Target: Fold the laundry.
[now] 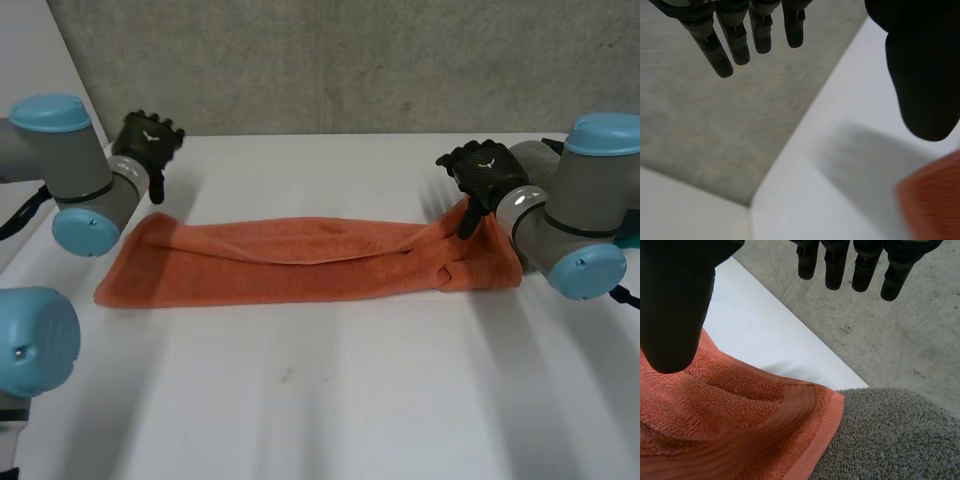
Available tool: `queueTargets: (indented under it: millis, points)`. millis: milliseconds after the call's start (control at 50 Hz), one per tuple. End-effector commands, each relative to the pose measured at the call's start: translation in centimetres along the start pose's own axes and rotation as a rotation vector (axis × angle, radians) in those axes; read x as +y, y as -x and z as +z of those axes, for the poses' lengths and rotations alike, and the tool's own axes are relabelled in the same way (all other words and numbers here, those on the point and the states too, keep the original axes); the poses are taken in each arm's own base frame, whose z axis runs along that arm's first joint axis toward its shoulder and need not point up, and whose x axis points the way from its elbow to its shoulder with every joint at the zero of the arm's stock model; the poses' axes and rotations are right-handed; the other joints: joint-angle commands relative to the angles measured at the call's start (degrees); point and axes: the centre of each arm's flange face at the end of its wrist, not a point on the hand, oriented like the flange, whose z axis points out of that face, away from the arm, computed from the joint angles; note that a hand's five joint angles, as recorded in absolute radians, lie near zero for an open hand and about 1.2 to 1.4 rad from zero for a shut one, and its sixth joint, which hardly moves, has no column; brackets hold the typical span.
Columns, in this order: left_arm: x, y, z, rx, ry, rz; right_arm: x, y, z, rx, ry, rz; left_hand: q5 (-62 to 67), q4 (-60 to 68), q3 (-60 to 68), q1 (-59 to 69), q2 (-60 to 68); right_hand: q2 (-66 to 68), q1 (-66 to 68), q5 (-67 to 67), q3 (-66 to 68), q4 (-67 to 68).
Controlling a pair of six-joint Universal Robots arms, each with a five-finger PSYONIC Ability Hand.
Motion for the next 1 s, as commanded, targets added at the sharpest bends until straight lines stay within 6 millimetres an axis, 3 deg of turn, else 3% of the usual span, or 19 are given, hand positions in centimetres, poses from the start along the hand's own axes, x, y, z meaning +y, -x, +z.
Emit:
queueTargets:
  millis: [20,200,380,660,720,760,820,880,940,1000]
  points:
    - [-1.0,-3.2,-3.1,0.225,-0.015,0.007,-0.4,0.1,-0.2,-0.006,0.0,0.0,-2.78,-1.2,-1.95,-1.23,-1.41,-2.05,-2.79,-2.62,-1.84,-2.21]
    - [-1.4,-6.6,-5.0,0.379,-0.016,0.0,-0.2,0.5,-0.2,-0.016,0.005,-0.006,-2.78,-1.2,-1.95,-1.23,-1.41,-2.05,-2.79,-2.62,-1.84,-2.21]
    - [-1.1,-9.3,-3.9,0.38,-0.014,0.047,0.3,0.6,-0.1,-0.018,0.016,-0.018,-2.78,-1.2,-1.95,-1.23,-1.41,-2.05,-2.79,-2.62,-1.84,-2.21]
    - [-0.9,-11.1,-2.3,0.341,-0.063,0.209,0.3,0.2,0.1,-0.006,0.01,-0.024,-2.78,-1.2,-1.95,-1.23,-1.41,-2.05,-2.79,-2.62,-1.84,-2.21]
    - [-1.7,-10.3,-0.8,0.24,-0.148,0.281,0.1,0.1,0.0,-0.003,0.006,-0.028,-2.78,-1.2,-1.95,-1.23,-1.41,-2.05,-2.79,-2.62,-1.84,-2.21]
    - [-2.3,-6.7,2.1,-0.027,-0.258,0.301,-0.1,0.1,-0.1,-0.001,0.006,-0.033,-2.26,-0.68,-1.43,-0.71,-0.89,-2.05,-2.79,-2.62,-1.84,-2.21]
    - [-1.5,-1.3,3.9,-0.379,-0.261,0.2,-0.3,-0.1,-0.3,0.003,0.006,-0.036,-1.23,0.35,-0.4,0.33,0.14,-2.05,-2.79,-2.62,-1.84,-2.21]
    - [-2.3,-1.7,3.2,-0.346,-0.229,0.133,-0.6,-0.2,-0.4,0.001,-0.001,-0.028,-1.06,0.52,-0.23,0.5,0.31,-2.05,-2.79,-2.62,-1.84,-2.21]
    - [-2.4,-4.4,1.8,-0.133,-0.146,0.089,-0.9,0.1,-0.6,-0.008,-0.003,-0.021,-1.56,0.02,-0.73,0.0,-0.19,-2.05,-2.79,-2.62,-1.84,-2.21]
    - [-2.5,-5.2,1.0,-0.015,-0.144,0.067,-1.0,0.7,-0.7,-0.023,-0.005,-0.017,-2.57,-0.99,-1.74,-1.02,-1.2,-2.05,-2.79,-2.62,-1.84,-2.21]
